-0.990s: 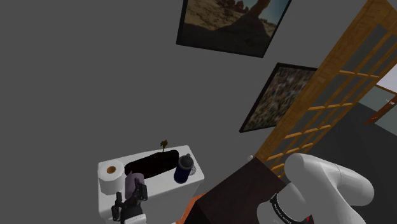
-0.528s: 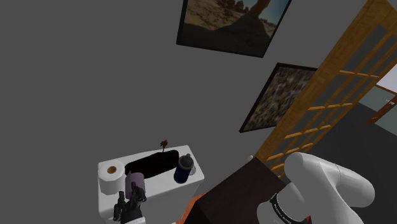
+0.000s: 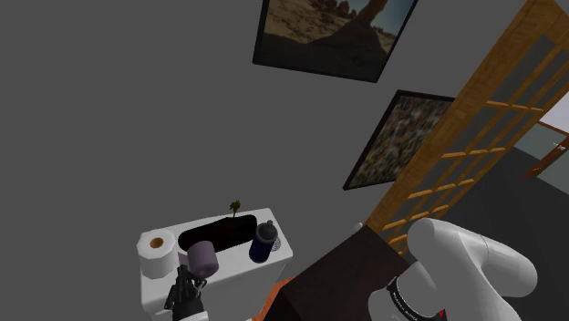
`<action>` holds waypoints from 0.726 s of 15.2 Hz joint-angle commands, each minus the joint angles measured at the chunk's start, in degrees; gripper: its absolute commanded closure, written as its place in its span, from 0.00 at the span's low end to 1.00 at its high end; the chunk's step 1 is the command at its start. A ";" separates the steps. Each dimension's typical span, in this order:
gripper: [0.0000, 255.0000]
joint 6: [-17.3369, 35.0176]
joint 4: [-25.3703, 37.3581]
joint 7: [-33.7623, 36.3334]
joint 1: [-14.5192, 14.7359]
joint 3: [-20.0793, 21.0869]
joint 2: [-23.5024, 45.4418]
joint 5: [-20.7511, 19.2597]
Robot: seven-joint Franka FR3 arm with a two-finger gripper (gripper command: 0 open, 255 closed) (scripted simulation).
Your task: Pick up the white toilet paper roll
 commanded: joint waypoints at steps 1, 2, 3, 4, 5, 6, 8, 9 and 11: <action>1.00 -0.03 0.00 0.10 0.05 0.08 -0.09 0.02; 1.00 0.30 -0.75 -0.17 0.32 -0.15 0.40 -0.11; 1.00 0.61 -1.48 -0.44 0.58 -0.40 0.89 -0.24; 1.00 0.91 -2.20 -0.72 0.84 -0.65 1.38 -0.37; 1.00 1.21 -2.90 -1.00 1.09 -0.91 1.86 -0.50; 1.00 1.50 -3.59 -1.28 1.34 -1.17 2.34 -0.64; 1.00 2.07 -4.93 -1.85 1.83 -1.72 3.29 -0.91; 1.00 2.34 -5.58 -2.14 2.07 -2.00 3.76 -1.05; 1.00 2.86 -6.84 -2.73 2.54 -2.59 4.69 -1.33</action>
